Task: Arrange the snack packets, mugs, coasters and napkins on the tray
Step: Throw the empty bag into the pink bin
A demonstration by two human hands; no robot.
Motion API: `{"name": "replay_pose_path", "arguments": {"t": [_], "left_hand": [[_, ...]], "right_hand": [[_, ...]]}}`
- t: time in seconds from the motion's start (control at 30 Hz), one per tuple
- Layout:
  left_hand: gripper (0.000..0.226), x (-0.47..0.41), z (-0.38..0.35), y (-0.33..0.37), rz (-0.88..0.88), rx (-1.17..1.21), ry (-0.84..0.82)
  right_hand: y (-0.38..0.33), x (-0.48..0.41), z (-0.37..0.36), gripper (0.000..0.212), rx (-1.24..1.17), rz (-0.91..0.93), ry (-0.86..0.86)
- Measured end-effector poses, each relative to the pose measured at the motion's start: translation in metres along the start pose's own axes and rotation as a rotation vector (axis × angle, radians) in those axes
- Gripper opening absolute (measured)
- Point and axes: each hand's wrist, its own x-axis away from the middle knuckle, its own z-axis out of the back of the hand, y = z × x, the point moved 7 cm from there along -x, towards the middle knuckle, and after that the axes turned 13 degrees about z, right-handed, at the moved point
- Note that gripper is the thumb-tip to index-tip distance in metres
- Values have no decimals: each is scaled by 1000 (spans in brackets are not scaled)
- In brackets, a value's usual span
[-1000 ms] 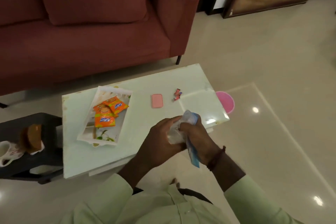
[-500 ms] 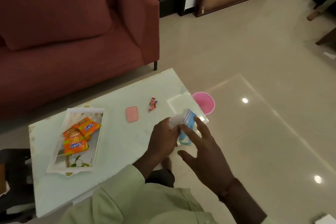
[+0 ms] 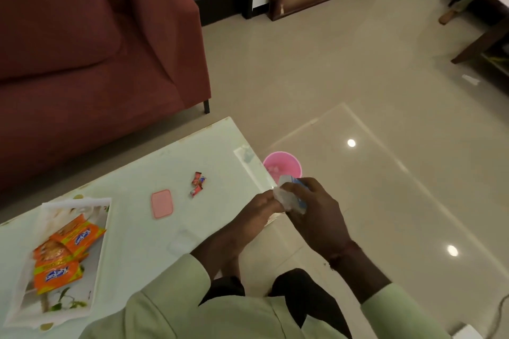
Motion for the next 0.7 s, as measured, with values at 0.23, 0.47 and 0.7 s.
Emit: {"name": "replay_pose_path", "arguments": {"t": [0.23,0.47,0.7], "left_hand": [[44,-63,-17,40,49,193,44],[24,-138,-20,56,5,299,500],[40,-228,-12,49,99,212,706]], "right_hand": [[84,-50,12,40,-408,-193,-34],[162,-84,17,68,-465,-146,-101],[213,-120,-25,79,-245,39,-141]]}}
